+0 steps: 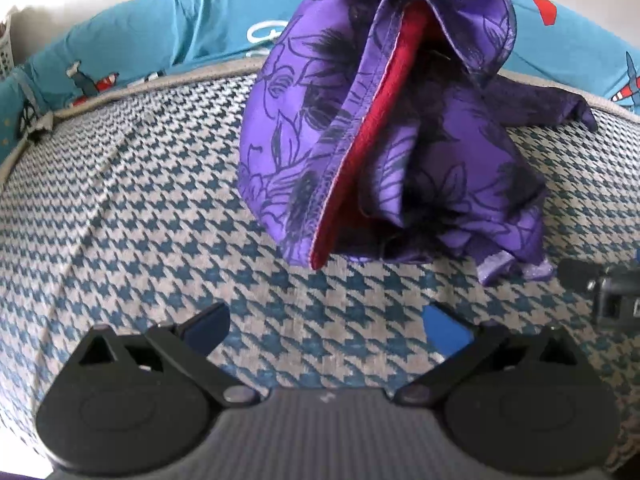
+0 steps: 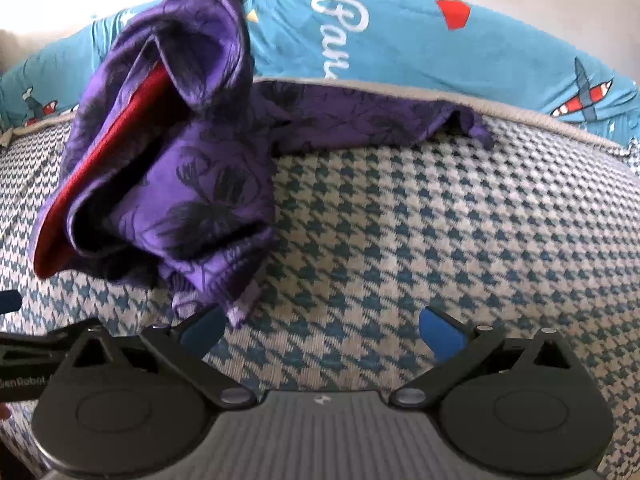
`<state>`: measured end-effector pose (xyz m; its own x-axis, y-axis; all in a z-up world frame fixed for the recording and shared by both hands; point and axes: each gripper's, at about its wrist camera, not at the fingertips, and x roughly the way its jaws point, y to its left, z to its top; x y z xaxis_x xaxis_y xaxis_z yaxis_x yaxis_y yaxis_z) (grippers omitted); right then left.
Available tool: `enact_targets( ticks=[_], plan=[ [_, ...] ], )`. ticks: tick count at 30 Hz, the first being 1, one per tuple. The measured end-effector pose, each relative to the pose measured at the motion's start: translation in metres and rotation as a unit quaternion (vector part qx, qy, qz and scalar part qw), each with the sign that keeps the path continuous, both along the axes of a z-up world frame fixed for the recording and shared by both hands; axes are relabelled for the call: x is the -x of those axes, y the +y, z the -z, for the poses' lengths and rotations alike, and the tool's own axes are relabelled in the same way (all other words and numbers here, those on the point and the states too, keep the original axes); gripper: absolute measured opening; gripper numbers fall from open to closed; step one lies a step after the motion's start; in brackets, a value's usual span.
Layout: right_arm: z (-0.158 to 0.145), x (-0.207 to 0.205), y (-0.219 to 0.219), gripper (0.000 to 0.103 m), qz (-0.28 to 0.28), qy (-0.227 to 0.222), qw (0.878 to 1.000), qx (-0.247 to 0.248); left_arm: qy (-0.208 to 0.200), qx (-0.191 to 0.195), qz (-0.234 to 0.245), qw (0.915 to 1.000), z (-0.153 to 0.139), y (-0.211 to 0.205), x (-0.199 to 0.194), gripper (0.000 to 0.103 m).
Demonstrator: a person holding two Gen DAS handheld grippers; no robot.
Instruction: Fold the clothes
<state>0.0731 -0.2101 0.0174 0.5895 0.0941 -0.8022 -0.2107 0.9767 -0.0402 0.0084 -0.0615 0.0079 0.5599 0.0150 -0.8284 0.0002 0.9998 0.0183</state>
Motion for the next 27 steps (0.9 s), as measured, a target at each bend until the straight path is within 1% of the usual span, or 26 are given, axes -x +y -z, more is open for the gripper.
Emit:
enact_targets(
  ticks=[3,17,27],
  plan=[
    [0.0041,-0.0008,-0.0006,0.103,0.0,0.009,1.0,0.0,0.004,0.0,0.002,1.0,0.0011,0.0004,-0.0003,0.103],
    [0.0082,-0.0043,0.0001,0.103,0.013,0.018,1.0,-0.003,0.012,-0.003,-0.004,0.9999,0.0049,0.0047,0.001,0.103],
    [0.0079,-0.004,-0.0048,0.103,0.026,0.01,1.0,-0.01,0.016,-0.004,-0.014,0.9998,0.0047,0.0006,-0.0038,0.103]
  ],
)
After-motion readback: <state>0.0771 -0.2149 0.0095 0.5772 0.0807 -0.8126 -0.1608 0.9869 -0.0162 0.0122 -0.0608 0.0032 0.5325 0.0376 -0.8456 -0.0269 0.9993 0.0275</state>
